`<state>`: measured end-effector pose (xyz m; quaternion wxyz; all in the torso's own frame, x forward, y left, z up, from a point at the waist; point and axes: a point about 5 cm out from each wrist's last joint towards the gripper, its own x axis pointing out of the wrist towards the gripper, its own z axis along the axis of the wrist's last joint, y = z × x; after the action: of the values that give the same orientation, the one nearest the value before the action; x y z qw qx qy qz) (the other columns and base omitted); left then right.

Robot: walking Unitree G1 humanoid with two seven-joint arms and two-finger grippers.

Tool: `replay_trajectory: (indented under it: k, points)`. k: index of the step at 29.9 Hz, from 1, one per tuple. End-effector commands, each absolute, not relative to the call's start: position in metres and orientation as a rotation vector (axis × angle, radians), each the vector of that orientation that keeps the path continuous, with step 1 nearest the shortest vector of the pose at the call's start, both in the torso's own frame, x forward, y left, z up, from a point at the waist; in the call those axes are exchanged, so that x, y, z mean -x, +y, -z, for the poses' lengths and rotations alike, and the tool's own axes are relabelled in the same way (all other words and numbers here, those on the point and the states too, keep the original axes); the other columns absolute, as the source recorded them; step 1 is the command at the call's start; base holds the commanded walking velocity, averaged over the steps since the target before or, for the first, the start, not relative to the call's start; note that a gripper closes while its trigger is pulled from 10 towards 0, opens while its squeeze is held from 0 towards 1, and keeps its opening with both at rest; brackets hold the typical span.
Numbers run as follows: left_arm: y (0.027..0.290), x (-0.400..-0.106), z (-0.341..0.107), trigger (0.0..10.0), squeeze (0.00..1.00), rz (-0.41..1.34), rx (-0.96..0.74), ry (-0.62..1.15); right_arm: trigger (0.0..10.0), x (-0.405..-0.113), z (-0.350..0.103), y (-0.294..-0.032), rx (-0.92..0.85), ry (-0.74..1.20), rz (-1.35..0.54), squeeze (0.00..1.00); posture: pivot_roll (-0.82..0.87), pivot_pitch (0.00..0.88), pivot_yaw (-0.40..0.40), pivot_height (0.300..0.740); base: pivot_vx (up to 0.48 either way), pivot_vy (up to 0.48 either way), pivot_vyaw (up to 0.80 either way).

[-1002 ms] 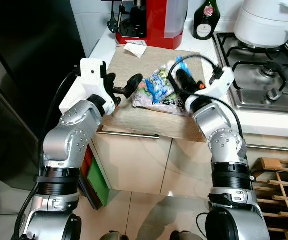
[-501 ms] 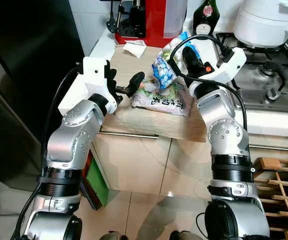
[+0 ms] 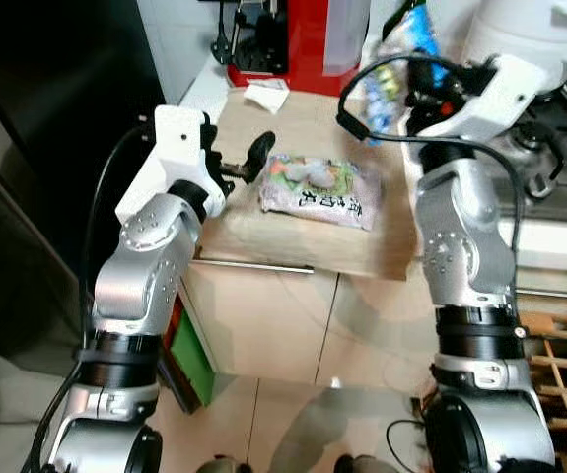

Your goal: Restocking fridge

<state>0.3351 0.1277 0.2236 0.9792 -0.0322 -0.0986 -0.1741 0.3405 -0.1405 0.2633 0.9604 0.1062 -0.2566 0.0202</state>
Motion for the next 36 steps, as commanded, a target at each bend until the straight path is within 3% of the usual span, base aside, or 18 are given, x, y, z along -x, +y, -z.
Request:
replay_trajectory:
  k: [1, 7, 12, 18, 36]
  points:
    - [0.125, -0.331, -0.232, 10.0, 0.0, 0.349, 0.024, -0.263, 0.0, -0.333, -0.274, -0.136, -0.128, -0.604, -0.027, 0.0, -0.08, 0.019, 0.058, 0.74, 0.0, 0.0, 0.0]
    - [0.121, -0.328, -0.248, 10.0, 0.0, 0.318, -0.024, -0.397, 0.0, -0.312, -0.259, -0.14, 0.175, -0.699, 0.091, 0.0, -0.08, 0.013, 0.046, 0.74, 0.0, 0.0, 0.0]
    - [0.122, -0.327, -0.25, 10.0, 0.0, 0.285, -0.002, -0.423, 0.0, -0.305, -0.248, -0.148, 0.26, -0.707, 0.177, 0.0, -0.09, 0.001, 0.036, 0.74, -0.049, 0.0, 0.0]
    - [0.122, -0.327, -0.251, 10.0, 0.0, 0.242, 0.046, -0.456, 0.0, -0.305, -0.233, -0.161, 0.275, -0.65, 0.24, 0.0, -0.09, 0.0, 0.027, 0.74, -0.315, 0.0, 0.0]
    - [0.118, -0.331, -0.249, 10.0, 0.0, 0.249, 0.051, -0.462, 0.0, -0.311, -0.226, -0.15, 0.266, -0.625, 0.173, 0.0, -0.1, 0.0, 0.031, 0.74, -0.377, 0.0, 0.0]
